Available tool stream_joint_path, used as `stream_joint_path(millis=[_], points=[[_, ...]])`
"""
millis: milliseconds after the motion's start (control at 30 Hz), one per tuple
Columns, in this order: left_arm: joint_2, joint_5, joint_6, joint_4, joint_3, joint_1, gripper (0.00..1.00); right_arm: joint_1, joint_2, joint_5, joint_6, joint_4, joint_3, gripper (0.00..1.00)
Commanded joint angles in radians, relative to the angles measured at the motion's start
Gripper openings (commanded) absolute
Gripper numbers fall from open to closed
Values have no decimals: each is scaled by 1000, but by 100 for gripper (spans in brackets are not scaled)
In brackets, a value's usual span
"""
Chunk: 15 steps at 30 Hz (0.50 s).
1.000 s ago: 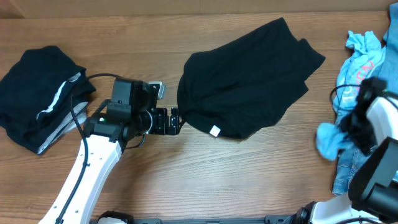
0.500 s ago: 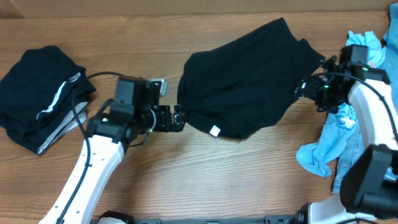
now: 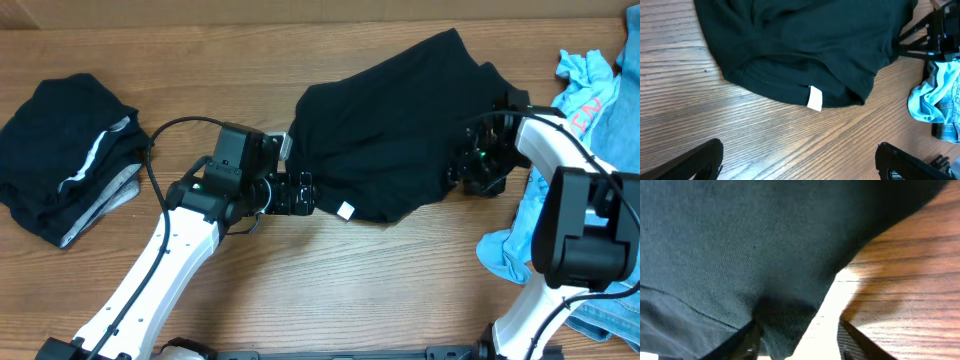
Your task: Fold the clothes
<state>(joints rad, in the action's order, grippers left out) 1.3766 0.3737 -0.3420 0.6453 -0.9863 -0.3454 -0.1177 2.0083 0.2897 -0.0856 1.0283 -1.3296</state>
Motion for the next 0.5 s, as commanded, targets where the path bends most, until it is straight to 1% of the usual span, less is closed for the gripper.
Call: stream_joint_path(millis=[0,33,100,233,300,333,367,467], points=[[2,-18,-14,-6,-17,-2,100,1,14,71,14,15,-11,8],[2,-18,-14,-7,-17,-2,100,2,14,92,20,26,-11,4],[2,-18,-14,-8,-17,-2,100,10,14,116,61,60,-11,4],[2,-25,-13,-20,-17,-2,100,18,-21,119,134,206,-11,4],[2,-58,-13,-23,-17,-2,100,24,-85,132,140,241,-11,4],[2,-95,-13,-26,-17,-2,100,43,-174,131,143,274,-11,4],[2,-105,-13,-31,-17,-2,100,56,-213,131,143,287,-11,4],[2,-122,-14,-82,-17,-2,100,164,-365,130,131,344,-11,4]])
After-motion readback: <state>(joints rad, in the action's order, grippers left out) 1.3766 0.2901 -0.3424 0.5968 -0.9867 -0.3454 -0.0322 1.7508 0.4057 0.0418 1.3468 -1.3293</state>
